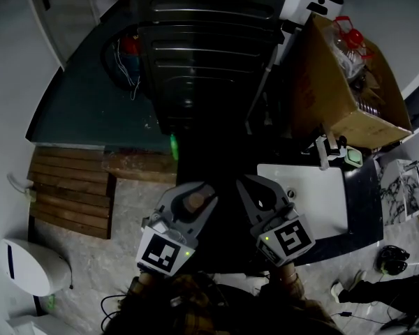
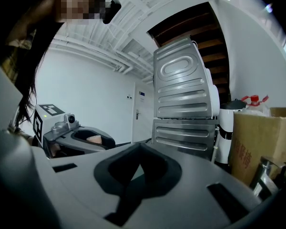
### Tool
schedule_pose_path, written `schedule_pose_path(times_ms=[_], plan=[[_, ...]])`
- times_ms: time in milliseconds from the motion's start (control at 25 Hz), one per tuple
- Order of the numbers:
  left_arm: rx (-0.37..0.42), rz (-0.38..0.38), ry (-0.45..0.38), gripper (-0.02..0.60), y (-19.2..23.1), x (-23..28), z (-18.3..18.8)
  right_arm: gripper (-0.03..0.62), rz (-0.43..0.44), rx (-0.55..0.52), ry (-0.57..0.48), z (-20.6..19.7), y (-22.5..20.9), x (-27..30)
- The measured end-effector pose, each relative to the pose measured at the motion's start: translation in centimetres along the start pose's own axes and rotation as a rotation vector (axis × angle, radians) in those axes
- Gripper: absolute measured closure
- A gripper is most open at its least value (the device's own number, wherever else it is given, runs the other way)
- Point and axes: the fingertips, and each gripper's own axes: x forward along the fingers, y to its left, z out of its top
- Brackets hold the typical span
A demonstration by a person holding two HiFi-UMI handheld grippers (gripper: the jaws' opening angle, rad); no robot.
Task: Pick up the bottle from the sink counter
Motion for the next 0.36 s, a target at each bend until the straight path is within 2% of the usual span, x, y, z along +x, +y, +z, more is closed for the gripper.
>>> schedule_pose_path(times_ms=[160,360], plan=[[0.004,-0.003,0.002,0.463,0.1,-0.1,0.0,0.577,0.021,0.007,-0.053,0.9,0.4,0.4],[0.008,-0.005,0.004,0.463,-0.1,0.2,-0.1,0.577,0.004,-0.01,0.033,-0.3,0.0,0.1]])
